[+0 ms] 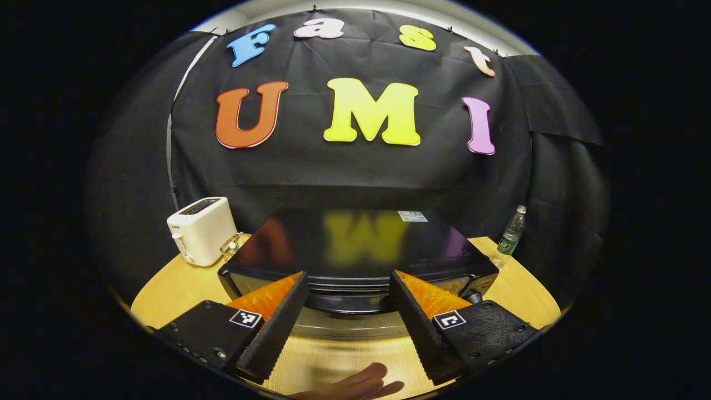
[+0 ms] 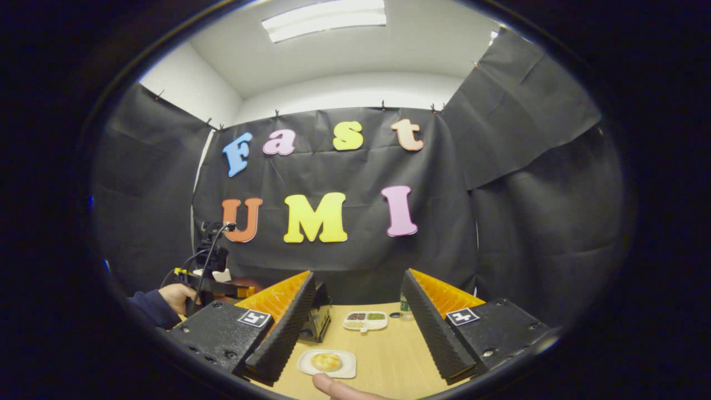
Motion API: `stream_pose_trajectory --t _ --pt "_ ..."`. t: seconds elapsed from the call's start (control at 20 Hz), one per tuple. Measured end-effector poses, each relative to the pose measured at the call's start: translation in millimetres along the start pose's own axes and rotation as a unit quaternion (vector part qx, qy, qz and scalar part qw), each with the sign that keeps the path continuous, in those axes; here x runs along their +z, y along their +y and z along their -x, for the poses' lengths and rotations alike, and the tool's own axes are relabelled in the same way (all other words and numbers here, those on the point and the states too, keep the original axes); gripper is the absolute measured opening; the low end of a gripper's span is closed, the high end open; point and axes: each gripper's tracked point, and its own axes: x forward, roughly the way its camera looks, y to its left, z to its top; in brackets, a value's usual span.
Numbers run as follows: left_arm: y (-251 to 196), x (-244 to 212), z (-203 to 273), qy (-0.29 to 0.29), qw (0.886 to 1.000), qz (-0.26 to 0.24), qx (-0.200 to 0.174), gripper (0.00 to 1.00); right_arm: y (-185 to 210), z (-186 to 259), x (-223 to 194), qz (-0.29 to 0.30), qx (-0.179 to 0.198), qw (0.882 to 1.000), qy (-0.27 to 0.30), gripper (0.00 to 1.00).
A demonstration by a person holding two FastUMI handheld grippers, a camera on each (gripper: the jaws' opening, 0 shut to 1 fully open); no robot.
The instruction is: Open the electric oven with the left hand, put the food in, and close the electric oven.
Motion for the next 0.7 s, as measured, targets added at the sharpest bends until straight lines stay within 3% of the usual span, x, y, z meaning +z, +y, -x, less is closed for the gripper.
stream_pose_trajectory --t 0.2,0.7 --pt "-0.7 -3.4 3.5 0.005 1.0 -0.015 0.005 0.97 -6.1 8.9 1.3 -0.002 -0.017 1.0 -0.012 0.96" --pt "-2.0 -32.8 48.8 0.021 1.0 -0.017 0.006 0.98 -1.6 34.9 0.8 -0.015 -0.016 1.0 -0.005 0.96"
